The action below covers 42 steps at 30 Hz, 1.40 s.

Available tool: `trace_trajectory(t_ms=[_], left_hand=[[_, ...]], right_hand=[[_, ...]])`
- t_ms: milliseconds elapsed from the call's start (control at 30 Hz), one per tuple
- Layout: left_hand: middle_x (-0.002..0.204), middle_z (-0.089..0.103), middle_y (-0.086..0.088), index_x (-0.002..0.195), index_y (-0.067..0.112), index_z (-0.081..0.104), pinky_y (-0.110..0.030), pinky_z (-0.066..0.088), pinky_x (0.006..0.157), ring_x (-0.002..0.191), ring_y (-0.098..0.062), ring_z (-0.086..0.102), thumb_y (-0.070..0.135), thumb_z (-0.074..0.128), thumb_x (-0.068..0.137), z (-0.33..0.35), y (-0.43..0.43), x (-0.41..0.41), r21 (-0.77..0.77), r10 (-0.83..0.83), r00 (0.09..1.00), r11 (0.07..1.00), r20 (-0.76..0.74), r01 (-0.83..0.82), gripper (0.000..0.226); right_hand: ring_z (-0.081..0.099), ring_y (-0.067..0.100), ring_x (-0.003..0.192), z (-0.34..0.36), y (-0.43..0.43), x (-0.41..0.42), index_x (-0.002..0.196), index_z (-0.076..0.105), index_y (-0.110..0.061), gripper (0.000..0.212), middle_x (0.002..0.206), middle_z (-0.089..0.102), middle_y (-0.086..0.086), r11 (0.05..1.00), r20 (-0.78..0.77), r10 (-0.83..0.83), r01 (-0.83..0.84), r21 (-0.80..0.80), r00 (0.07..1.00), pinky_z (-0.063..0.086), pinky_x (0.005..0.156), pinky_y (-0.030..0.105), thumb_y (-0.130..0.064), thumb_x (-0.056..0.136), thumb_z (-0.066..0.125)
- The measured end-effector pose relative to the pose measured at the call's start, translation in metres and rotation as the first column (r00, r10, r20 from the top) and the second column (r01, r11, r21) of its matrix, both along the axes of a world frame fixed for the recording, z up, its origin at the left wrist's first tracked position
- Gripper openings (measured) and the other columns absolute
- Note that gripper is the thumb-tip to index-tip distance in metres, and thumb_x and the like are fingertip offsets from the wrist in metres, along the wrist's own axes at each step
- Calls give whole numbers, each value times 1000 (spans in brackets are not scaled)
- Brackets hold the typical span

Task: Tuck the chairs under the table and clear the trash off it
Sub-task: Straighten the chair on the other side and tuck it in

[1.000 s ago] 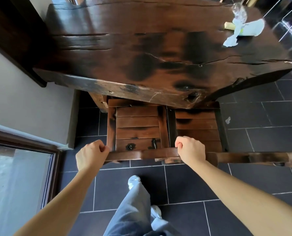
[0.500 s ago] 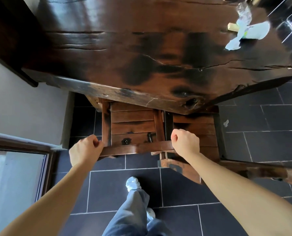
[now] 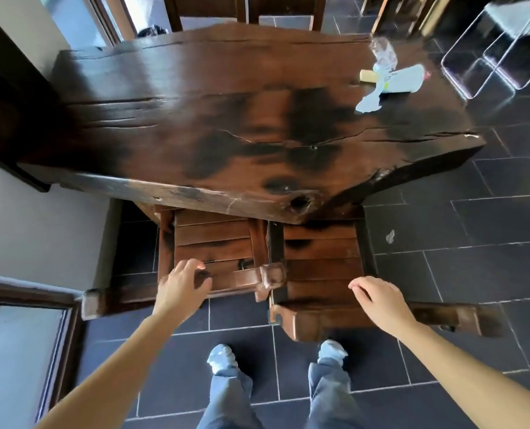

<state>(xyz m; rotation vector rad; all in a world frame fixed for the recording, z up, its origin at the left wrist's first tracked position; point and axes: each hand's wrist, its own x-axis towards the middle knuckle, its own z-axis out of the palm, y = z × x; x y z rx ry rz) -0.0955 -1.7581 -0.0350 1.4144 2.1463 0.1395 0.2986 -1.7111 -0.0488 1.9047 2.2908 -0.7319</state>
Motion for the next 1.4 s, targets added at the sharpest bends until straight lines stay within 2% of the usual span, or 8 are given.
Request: trace_trajectory(t_ms=[167,333,500,767,900,1033,1200,1400], left_hand=[[120,57,9,111,26,57,-38,39,101,107,-18,57,34,54,87,15,29,147,250,-10,979,967,202,-42,26],[134,47,11,111,33,60,-51,4,116,134,-13,33,33,59,84,-21,36,191,86,-184,976,977,-114,194,27],[112,50,10,86,46,59,-48,38,93,116,-24,40,30,64,80,-24,41,154,20,-124,978,991,-166,129,18],[102,58,8,77,38,63,-49,30,93,108,-24,51,22,71,77,-13,13,160,56,-52,940,996,-337,75,17],[116,56,6,85,40,61,-53,22,103,120,-23,44,16,63,82,-13,-6,157,-31,10,946,999,-324,-21,24],[134,46,-3,104,26,65,-49,15,112,131,-26,36,21,55,88,-12,-1,196,50,111,944,994,-311,-101,19],[74,66,9,73,24,65,-33,47,72,78,-21,65,41,30,81,-16,-11,251,113,-210,952,965,-221,238,41],[52,56,0,63,27,61,-27,34,52,48,-26,47,25,70,78,-21,-2,256,68,106,954,994,-281,-90,17]], right_hand=[[58,10,107,5,15,109,104,64,-29,19,110,65,-13,997,146,70,-72,5,987,32,107,38,-26,97,47],[57,10,109,3,16,193,102,63,-32,16,110,65,-13,999,247,45,-44,-10,968,30,109,42,-35,94,50],[47,6,120,1,20,203,106,58,-38,18,116,57,-18,994,230,103,-90,-67,968,26,112,40,-41,93,48],[40,6,127,-1,33,207,110,57,-38,20,123,52,-18,982,163,156,-136,-128,974,20,116,41,-39,91,50],[55,7,106,-3,26,205,99,62,-34,15,106,61,-17,996,40,84,-82,-40,996,43,93,30,-30,88,53],[57,8,82,-7,22,204,82,60,-34,9,83,61,-15,1000,-74,6,-5,12,997,47,65,25,-28,87,55],[61,14,72,-6,24,206,77,61,-29,14,79,65,-11,1000,-80,-6,5,-6,997,51,63,31,-26,88,52],[56,18,62,-8,29,206,67,56,-23,22,70,60,-4,998,-88,41,-45,-40,995,48,58,33,-19,87,47]])
